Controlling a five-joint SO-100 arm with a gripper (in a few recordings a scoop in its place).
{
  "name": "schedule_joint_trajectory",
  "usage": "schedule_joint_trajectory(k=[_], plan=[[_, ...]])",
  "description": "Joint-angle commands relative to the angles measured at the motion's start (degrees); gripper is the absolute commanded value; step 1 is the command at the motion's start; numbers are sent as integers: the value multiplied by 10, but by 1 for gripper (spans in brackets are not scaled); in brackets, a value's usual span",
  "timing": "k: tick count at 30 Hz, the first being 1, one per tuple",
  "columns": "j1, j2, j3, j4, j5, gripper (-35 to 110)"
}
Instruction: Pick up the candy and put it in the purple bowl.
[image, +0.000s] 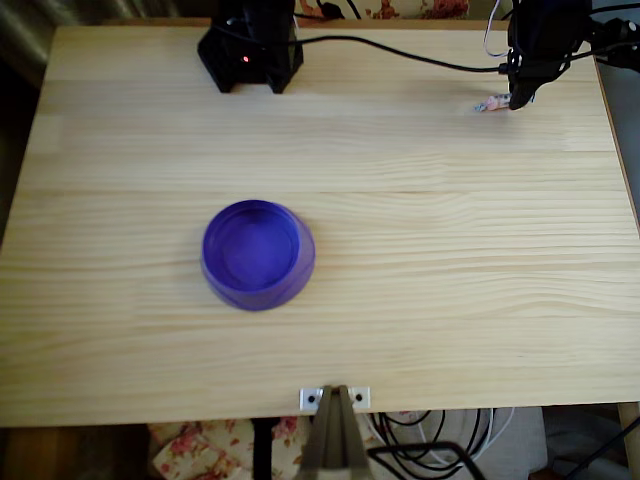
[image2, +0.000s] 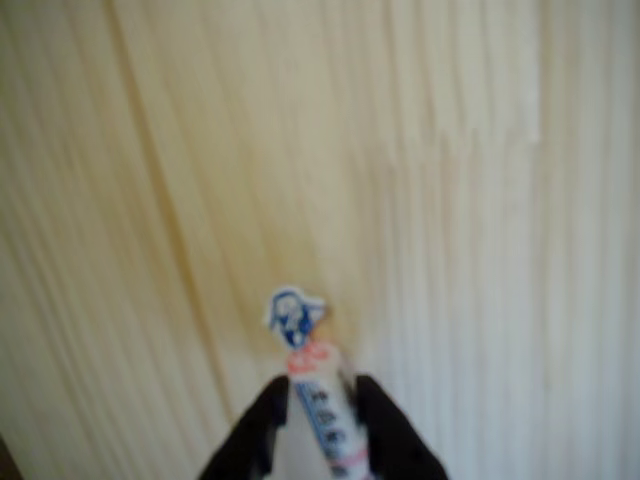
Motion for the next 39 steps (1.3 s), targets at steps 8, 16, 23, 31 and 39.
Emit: schedule_joint_trajectory(k=[8,16,23,31,39], plan=[[4,14,9,-26,20,6],[27,81,15,16,21,0],[114,316,163,-1,47,0],[294,448,214,70,84,-1],[499,562,326,66,81,-1]])
